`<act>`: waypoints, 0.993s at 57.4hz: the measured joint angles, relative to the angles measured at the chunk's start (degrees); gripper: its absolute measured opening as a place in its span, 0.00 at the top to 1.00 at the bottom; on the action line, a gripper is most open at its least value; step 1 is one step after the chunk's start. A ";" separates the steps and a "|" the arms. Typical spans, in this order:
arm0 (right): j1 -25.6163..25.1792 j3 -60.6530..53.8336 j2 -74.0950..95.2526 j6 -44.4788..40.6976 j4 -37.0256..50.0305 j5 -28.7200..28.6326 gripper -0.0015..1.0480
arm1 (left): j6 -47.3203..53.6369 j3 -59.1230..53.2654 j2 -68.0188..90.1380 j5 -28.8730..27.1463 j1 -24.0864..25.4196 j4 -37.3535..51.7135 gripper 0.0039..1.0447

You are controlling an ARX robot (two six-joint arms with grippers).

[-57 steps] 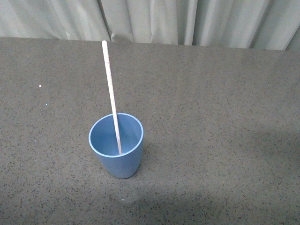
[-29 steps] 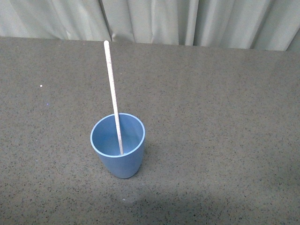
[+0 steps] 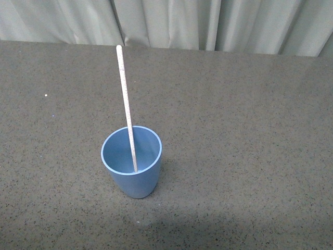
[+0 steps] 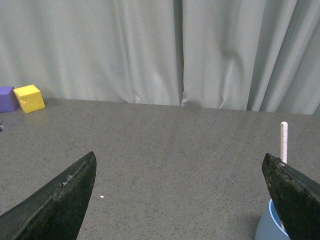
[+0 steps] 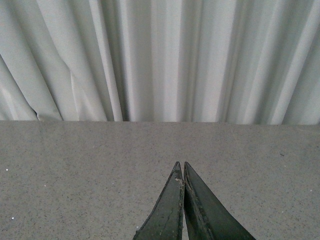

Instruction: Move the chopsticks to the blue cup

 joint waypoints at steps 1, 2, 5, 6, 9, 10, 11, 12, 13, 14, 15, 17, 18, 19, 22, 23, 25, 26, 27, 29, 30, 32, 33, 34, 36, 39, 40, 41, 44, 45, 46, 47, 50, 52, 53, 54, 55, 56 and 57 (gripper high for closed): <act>0.00 0.00 -0.35 0.00 -0.33 -0.02 0.99 | 0.00 0.00 0.00 0.00 0.00 0.00 0.06; 0.00 0.00 -1.03 0.00 -0.94 0.00 0.99 | 0.00 0.00 0.00 0.00 0.00 0.00 0.06; 0.00 -0.02 -2.69 0.00 -2.47 0.00 0.99 | 0.00 0.00 0.00 0.00 0.00 0.00 0.06; 0.00 -0.02 -2.99 0.00 -2.75 -0.02 0.99 | 0.00 0.00 0.00 0.00 0.00 0.00 0.06; 0.00 -0.02 -4.52 0.00 -4.15 -0.02 0.99 | 0.00 0.00 0.00 0.00 0.00 0.00 0.06; 0.00 -0.02 -4.81 0.00 -4.44 -0.02 0.99 | 0.00 0.00 0.00 0.00 0.00 0.00 0.06; 0.00 -0.02 -5.40 0.00 -5.01 -0.02 0.99 | 0.00 0.00 0.00 0.00 0.00 0.00 0.06; 0.00 -0.02 -5.92 0.00 -5.51 -0.02 0.99 | 0.00 0.00 0.00 0.00 0.00 0.00 0.06; 0.00 -0.02 -6.49 0.00 -6.05 -0.02 0.99 | 0.00 0.00 0.00 0.00 0.00 0.00 0.06; 0.00 -0.02 -6.99 0.00 -6.56 -0.02 0.99 | 0.00 0.00 0.00 0.00 0.00 0.00 0.06; 0.00 -0.02 -7.52 0.00 -7.08 0.00 0.99 | 0.00 0.00 0.00 0.00 0.00 0.00 0.06; 0.00 -0.02 -8.33 0.00 -7.85 -0.02 0.99 | 0.00 0.00 0.00 0.00 0.00 0.00 0.06; 0.00 -0.02 -8.83 0.00 -8.33 -0.02 0.99 | 0.00 0.00 0.00 0.00 0.00 0.00 0.06; 0.00 -0.02 -9.07 0.00 -8.57 -0.02 0.99 | 0.00 0.00 0.00 0.00 0.00 0.00 0.06; 0.00 -0.02 -10.25 0.00 -9.70 -0.02 0.99 | 0.00 0.00 0.00 0.00 0.00 0.00 0.06; 0.00 -0.02 -10.49 0.00 -9.94 -0.02 0.99 | 0.00 0.00 0.00 0.00 0.00 0.00 0.06; 0.00 -0.02 -11.39 0.00 -10.82 -0.02 0.99 | 0.00 0.00 0.00 0.00 0.00 0.00 0.06; 0.00 -0.02 -12.02 0.00 -11.47 -0.02 0.99 | 0.00 0.00 0.00 0.00 0.00 0.00 0.06; 0.00 -0.02 -12.44 0.00 -11.89 -0.02 0.99 | 0.00 0.00 0.00 0.00 0.00 0.00 0.06; 0.00 -0.02 -13.46 0.00 -12.87 -0.02 0.99 | 0.00 0.00 0.00 0.00 0.00 0.00 0.06; 0.00 -0.02 -13.86 0.00 -13.27 0.00 0.99 | 0.00 0.00 0.00 0.00 0.00 0.00 0.06; 0.00 -0.02 -14.75 0.00 -14.14 -0.02 0.99 | 0.00 0.00 0.00 0.00 0.00 0.00 0.06; 0.00 -0.02 -15.12 0.00 -14.51 -0.02 0.99 | 0.00 0.00 0.00 0.00 0.00 0.00 0.06; 0.00 -0.02 -15.63 0.00 -15.04 -0.02 0.99 | 0.00 0.00 0.00 0.00 0.00 0.00 0.06; 0.00 -0.02 -16.28 0.00 -15.69 -0.02 0.99 | 0.00 0.00 0.00 0.00 0.00 0.00 0.06; 0.00 -0.02 -17.20 0.00 -16.61 -0.02 0.99 | 0.00 0.00 0.00 0.00 0.00 0.00 0.06; 0.02 -0.02 -17.33 0.00 -16.74 -0.02 0.99 | 0.00 0.00 0.00 0.00 0.00 0.00 0.06; 0.00 -0.02 -17.64 0.00 -17.05 -0.02 0.99 | 0.00 0.00 0.00 0.00 0.00 0.00 0.06; 0.00 -0.02 -18.18 0.00 -17.59 -0.02 0.99 | 0.00 0.00 0.00 0.00 0.00 0.00 0.06; 0.00 -0.02 -18.45 0.00 -17.84 -0.02 0.99 | 0.00 0.00 0.00 0.00 0.00 0.00 0.06; 0.00 -0.02 -18.71 0.00 -18.10 -0.02 0.99 | 0.00 0.00 0.00 0.00 0.00 0.00 0.06; 0.00 -0.02 -18.84 0.00 -18.25 -0.02 0.99 | 0.00 0.00 0.00 0.00 0.00 0.00 0.06; 0.00 -0.02 -19.91 0.00 -19.34 -0.02 0.99 | 0.00 0.00 0.00 0.00 0.00 0.00 0.06; 0.00 0.04 -22.23 0.00 -22.45 -0.02 0.99 | 0.00 0.00 0.00 0.02 0.00 0.00 0.06; 0.00 0.02 -23.80 0.00 -24.72 -0.02 0.99 | 0.02 0.00 0.00 0.00 0.00 0.00 0.06; 0.00 0.02 -24.63 -0.04 -25.77 -0.13 0.99 | 0.02 0.00 0.00 0.00 0.00 0.00 0.06; 0.00 0.02 -26.03 -0.04 -27.50 -0.17 0.99 | 0.00 0.00 0.00 0.00 0.00 0.00 0.06; 0.00 0.02 -26.58 -0.04 -28.02 -0.15 0.99 | 0.00 0.00 0.00 0.00 0.00 0.00 0.06; 0.00 0.02 -27.50 -0.04 -28.41 -0.15 0.99 | 0.00 0.00 0.00 -0.02 0.00 0.00 0.06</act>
